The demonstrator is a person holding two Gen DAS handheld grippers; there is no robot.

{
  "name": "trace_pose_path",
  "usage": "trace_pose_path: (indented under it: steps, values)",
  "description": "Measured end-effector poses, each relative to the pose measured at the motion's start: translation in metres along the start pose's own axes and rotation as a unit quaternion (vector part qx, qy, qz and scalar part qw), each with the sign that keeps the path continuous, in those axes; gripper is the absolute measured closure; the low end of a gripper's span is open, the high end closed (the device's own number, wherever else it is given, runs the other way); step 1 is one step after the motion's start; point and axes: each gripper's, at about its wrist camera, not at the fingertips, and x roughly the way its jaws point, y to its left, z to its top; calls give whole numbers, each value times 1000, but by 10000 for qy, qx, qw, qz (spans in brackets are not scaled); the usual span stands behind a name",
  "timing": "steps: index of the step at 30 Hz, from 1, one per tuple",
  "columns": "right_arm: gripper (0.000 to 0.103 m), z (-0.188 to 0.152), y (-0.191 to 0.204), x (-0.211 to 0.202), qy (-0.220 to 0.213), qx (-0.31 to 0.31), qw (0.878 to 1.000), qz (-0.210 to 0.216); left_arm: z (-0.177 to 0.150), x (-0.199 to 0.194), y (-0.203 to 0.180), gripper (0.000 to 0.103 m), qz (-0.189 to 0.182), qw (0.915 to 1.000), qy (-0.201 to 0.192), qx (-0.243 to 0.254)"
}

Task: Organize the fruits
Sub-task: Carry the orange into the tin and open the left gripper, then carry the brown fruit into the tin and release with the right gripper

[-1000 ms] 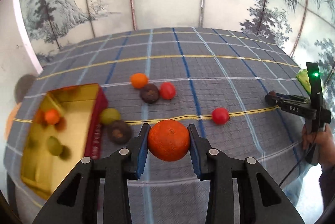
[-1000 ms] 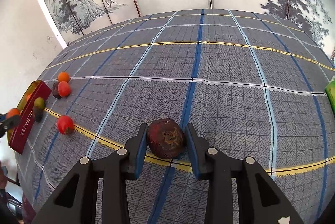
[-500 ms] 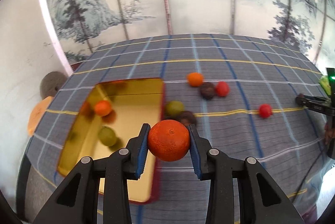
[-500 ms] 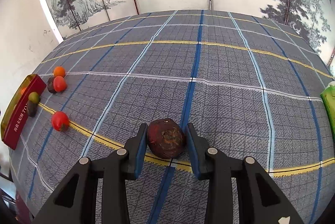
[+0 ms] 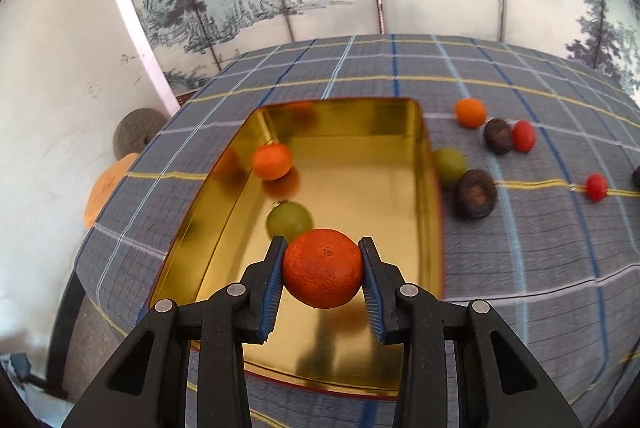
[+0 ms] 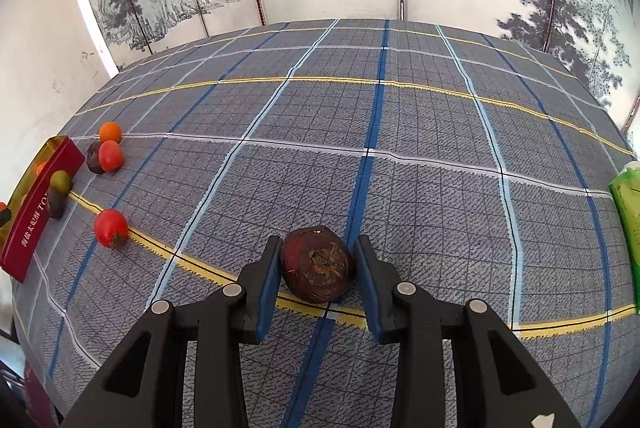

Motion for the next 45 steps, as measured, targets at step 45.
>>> trace_pose_path:
  steps: [45]
  values:
    - [69,1,1,0,19,-86,9999,-108,-11,15,42,33,1025,9935,-437,-217]
